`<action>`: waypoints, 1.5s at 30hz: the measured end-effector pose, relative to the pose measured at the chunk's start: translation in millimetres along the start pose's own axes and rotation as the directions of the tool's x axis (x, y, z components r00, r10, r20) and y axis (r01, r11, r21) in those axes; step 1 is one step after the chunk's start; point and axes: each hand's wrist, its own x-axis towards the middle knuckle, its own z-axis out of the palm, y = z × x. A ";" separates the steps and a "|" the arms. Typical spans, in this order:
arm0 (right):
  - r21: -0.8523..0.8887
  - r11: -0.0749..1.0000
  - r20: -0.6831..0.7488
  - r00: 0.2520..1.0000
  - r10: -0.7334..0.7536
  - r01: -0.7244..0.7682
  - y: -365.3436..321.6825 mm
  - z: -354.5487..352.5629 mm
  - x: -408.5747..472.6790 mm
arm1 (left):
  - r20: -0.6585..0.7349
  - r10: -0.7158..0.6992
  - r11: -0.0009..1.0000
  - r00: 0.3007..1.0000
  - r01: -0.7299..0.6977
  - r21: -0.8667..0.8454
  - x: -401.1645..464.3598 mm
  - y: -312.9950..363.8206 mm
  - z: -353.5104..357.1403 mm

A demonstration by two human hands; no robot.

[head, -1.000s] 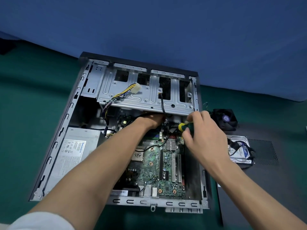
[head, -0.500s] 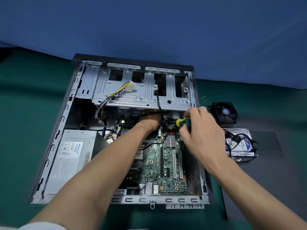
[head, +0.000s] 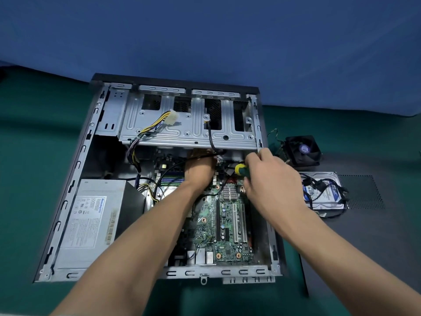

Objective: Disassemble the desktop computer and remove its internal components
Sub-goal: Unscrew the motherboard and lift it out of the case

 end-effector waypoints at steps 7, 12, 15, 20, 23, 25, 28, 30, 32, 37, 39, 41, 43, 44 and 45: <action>-0.069 0.997 0.092 0.995 -0.029 0.035 -7.2 -3.3 -0.6 | 0.042 -0.045 0.996 0.998 0.048 -0.073 8.8 5.9 -6.9; -0.032 0.999 0.085 0.996 -0.031 0.034 -4.3 -1.1 -2.7 | 0.062 -0.032 0.986 0.998 0.041 -0.164 15.2 0.8 -9.0; -0.006 1.000 0.087 0.996 -0.019 0.019 -3.6 0.4 -1.6 | 0.090 0.038 0.994 0.995 -0.028 -0.104 15.8 -3.0 -12.9; 0.005 1.000 0.084 0.996 -0.008 0.008 -2.6 2.8 -3.2 | 0.122 0.266 0.962 0.956 -0.271 0.027 12.7 -9.2 -19.3; 0.016 1.000 0.086 0.996 -0.009 0.008 -2.5 4.4 -3.4 | 0.086 0.308 0.948 0.948 -0.313 0.053 9.3 -10.7 -23.0; 0.021 1.000 0.085 0.996 -0.007 0.005 -2.3 4.6 -2.9 | 0.084 0.319 0.944 0.944 -0.325 0.062 8.7 -9.7 -23.6; 0.030 1.000 0.088 0.996 -0.005 0.002 -1.9 4.9 -2.5 | 0.127 0.269 0.957 0.955 -0.280 0.080 9.3 -7.1 -24.5; 0.039 0.999 0.093 0.996 -0.002 -0.002 -1.8 4.8 -2.4 | 0.157 0.207 0.976 0.966 -0.216 0.038 10.6 -6.9 -23.7; 0.044 0.999 0.099 0.995 0.002 -0.007 -1.9 4.7 -2.0 | 0.173 0.213 0.976 0.962 -0.218 0.010 11.3 -7.1 -22.6; 0.054 0.998 0.114 0.994 0.004 -0.010 -2.2 4.6 -0.4 | 0.210 0.294 0.944 0.932 -0.318 0.090 20.1 -11.9 -26.6; 0.050 0.999 0.114 0.993 0.002 -0.008 -1.4 3.9 0.1 | 0.288 0.229 0.950 0.930 -0.278 0.144 25.1 -17.6 -22.3; 0.049 0.999 0.116 0.993 0.001 -0.007 -1.0 3.6 -0.1 | 0.355 0.262 0.912 0.897 -0.350 0.212 25.4 -19.2 -23.1; 0.042 0.999 0.112 0.994 0.000 -0.005 -1.5 3.7 -0.1 | 0.337 0.244 0.943 0.909 -0.303 0.134 25.6 -15.0 -24.6; 0.039 0.999 0.111 0.994 0.001 -0.005 -1.6 3.8 -0.3 | 0.312 0.230 0.956 0.922 -0.275 0.105 25.0 -13.4 -26.4; 0.037 0.999 0.110 0.994 0.003 -0.007 -1.8 4.1 -0.3 | 0.285 0.277 0.946 0.918 -0.312 0.086 23.9 -12.3 -28.5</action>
